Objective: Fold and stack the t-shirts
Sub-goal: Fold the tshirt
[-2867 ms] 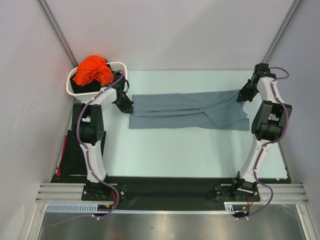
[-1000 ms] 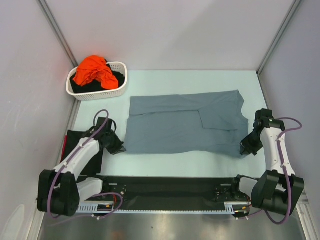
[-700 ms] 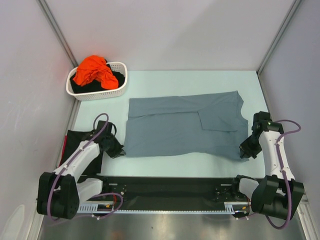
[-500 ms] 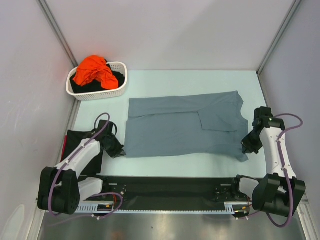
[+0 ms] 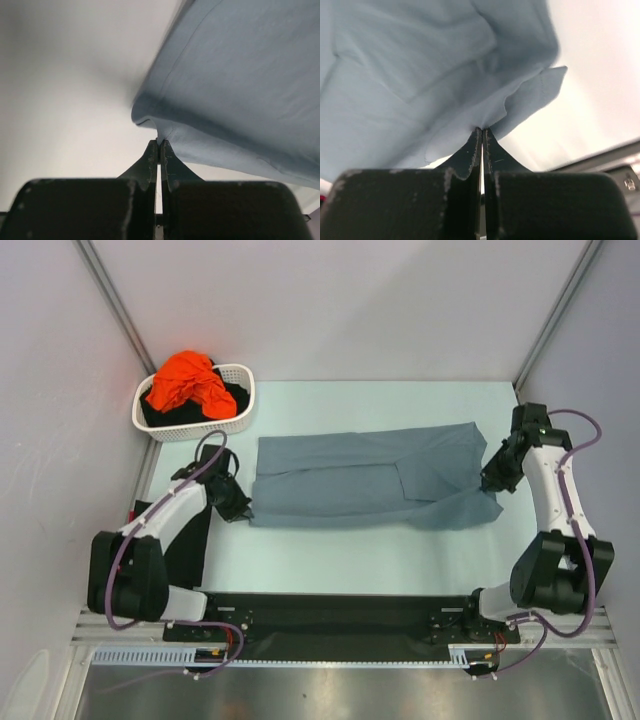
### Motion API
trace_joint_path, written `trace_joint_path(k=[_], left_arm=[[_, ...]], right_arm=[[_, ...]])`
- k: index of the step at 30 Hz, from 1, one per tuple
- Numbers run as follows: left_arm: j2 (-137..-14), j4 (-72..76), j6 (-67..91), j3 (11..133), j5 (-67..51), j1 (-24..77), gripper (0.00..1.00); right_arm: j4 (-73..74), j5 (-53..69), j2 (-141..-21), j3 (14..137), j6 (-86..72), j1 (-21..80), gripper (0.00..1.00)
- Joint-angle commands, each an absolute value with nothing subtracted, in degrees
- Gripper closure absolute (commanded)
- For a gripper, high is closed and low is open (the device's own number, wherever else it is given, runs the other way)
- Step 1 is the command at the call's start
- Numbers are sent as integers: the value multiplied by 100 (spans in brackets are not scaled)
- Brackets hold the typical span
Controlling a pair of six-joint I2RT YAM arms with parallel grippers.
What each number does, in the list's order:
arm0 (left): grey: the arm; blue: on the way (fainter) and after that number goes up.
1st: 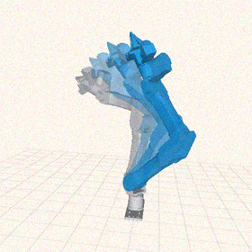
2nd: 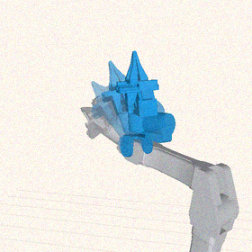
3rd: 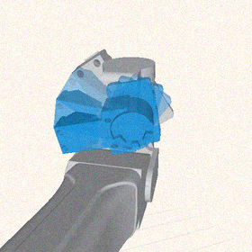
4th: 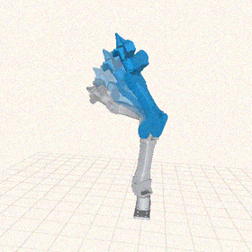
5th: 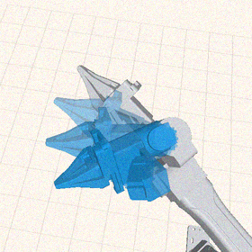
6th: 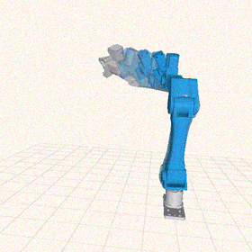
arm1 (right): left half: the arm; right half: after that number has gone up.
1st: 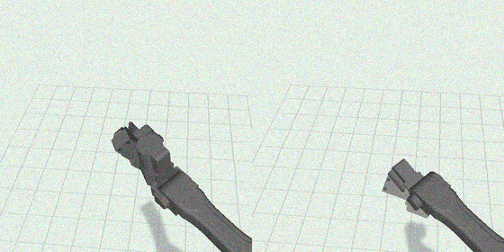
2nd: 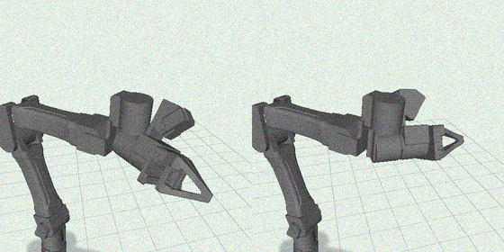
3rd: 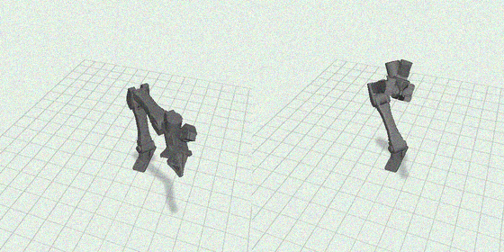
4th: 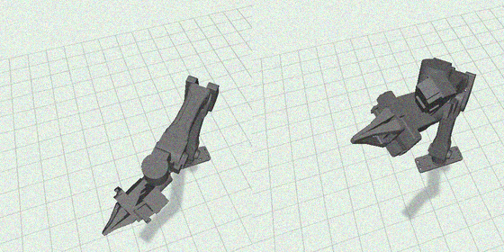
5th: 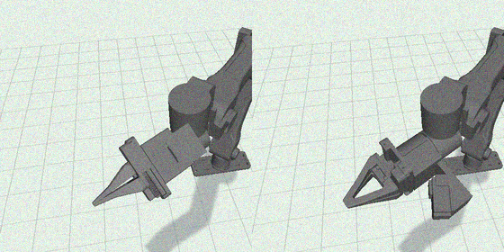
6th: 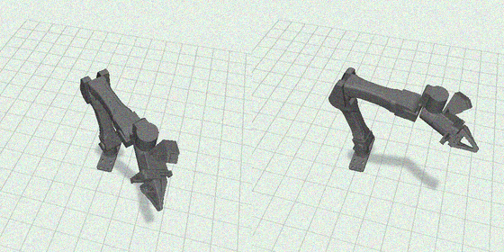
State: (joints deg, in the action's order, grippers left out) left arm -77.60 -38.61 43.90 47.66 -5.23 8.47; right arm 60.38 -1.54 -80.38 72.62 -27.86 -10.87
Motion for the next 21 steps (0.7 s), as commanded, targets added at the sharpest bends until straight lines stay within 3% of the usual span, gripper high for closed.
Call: trace_joint_path(k=[1,21], left_arm=[[-8190,-3841,4166,5325,-431,853,100],[-10731,-4122,4157,7848,-677,650,100]], right_arm=[[5529,281,-8471,7855,-2549,-932,100],[5678,360,-11267,10406,-2355,-975,100]])
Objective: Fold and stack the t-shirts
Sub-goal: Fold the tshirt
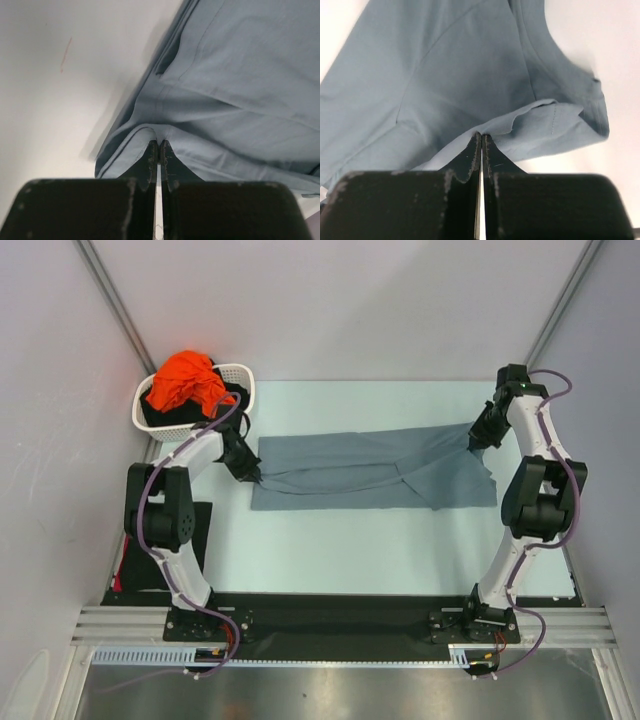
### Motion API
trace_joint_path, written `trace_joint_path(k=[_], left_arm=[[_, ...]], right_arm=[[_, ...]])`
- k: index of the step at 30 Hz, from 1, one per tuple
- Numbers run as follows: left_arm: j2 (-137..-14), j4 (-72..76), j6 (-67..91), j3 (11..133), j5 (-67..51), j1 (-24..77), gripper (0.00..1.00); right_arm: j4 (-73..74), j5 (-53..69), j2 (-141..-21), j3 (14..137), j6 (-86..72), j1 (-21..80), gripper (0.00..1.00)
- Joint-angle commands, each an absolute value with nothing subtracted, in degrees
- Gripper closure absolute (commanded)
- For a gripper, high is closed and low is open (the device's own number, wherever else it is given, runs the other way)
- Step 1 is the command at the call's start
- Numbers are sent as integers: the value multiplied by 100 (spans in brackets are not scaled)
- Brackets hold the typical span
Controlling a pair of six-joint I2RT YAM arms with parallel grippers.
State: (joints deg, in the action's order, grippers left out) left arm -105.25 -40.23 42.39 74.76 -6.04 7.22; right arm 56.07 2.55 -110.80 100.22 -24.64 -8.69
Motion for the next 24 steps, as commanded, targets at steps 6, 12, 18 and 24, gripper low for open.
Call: trace_joint_path(k=[6,12,18,24], left_arm=[[-11021,-4140,4280,8121,-668,633,100],[-11188,-4166,4350,8244,-650,589,100],[-11092,-4148,4438,8244,-475,554,100],[-10969,-4069,4544,8227,-448,527,100]], right_arm=[[5757,492,-11680,10793,-2312,-1169,100],[5731,702,-11996,10968,-2312,-1239,100],[5792,782,-12313,11223,-2294,-1239,100],[5871,791,-12524,11303,-2206,-1248,100]])
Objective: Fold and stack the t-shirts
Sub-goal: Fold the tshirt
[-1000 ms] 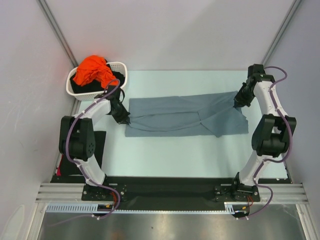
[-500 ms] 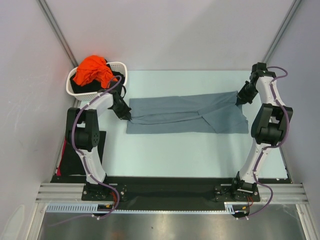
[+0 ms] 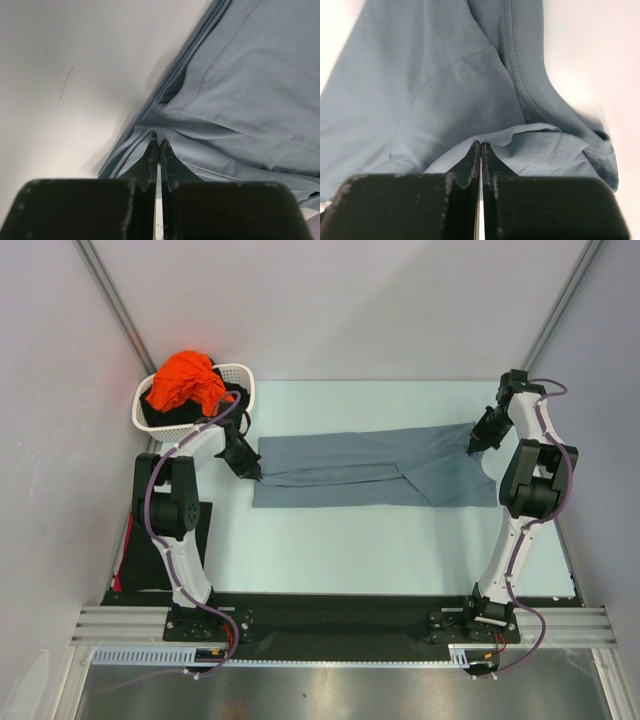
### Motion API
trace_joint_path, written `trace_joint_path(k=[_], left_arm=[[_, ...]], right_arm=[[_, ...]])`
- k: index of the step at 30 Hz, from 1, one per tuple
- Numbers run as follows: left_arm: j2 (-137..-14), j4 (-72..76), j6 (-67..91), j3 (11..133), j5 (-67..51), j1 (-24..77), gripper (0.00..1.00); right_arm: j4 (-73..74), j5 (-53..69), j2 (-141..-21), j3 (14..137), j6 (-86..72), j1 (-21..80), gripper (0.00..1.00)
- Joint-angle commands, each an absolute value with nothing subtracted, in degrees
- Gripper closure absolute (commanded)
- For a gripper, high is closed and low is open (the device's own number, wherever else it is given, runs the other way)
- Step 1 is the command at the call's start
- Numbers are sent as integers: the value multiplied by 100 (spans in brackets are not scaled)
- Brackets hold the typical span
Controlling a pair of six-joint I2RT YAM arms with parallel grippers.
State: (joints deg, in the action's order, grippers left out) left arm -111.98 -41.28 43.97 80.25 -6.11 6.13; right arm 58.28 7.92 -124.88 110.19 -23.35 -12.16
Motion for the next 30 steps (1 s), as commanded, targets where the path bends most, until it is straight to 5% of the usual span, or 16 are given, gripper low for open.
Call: trace_joint_path(k=[1,30], left_arm=[[-10969,-4052,4553,8218,-448,527,100],[-11074,-3920,4825,8174,-641,334,100]], right_arm=[[5871,791,-12524,11303,-2206,-1248,100],[5933,835,-13104,11733,-2162,-1406,99]])
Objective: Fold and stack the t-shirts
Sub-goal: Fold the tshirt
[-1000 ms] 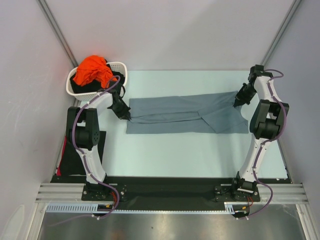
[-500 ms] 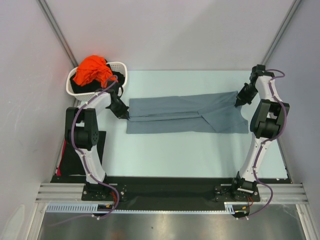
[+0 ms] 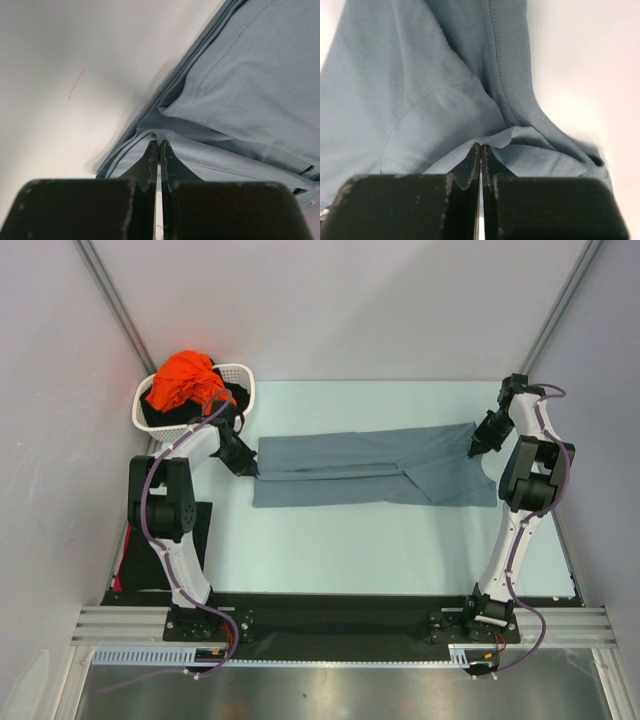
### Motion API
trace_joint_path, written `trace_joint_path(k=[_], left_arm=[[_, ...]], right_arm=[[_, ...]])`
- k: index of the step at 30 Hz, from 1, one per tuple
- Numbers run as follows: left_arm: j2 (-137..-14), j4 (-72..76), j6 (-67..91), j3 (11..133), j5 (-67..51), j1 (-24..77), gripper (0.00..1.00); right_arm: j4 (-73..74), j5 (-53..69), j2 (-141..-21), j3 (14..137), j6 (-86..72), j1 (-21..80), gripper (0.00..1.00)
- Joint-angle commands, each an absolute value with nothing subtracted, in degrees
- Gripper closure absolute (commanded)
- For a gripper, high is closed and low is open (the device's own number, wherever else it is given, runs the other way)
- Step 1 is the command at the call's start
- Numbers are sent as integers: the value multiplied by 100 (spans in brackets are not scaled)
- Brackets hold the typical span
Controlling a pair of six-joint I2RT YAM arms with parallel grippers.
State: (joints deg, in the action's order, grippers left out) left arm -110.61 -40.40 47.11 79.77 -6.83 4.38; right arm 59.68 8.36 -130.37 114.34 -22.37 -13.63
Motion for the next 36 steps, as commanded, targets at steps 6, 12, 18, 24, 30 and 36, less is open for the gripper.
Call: trace_joint_path(k=[6,12,18,24,30,36], left_arm=[[-11153,-3894,4860,8200,-659,343,99],[-11206,-3902,4869,8262,-624,343,100],[-11232,-3920,4878,8288,-589,343,100],[-11347,-3902,4904,8393,-642,343,100],[-11364,-3867,4790,8446,-563,343,88],[-11215,-3806,4220,8578,-475,404,49]], right_arm=[[5950,879,-13219,11848,-2162,-1371,99],[6029,914,-13350,12093,-2171,-1354,98],[6012,940,-13359,12155,-2188,-1301,98],[6064,967,-13553,12340,-2215,-1283,96],[6100,1010,-13728,12603,-2241,-1274,92],[6372,1204,-14027,13418,-2346,-1344,71]])
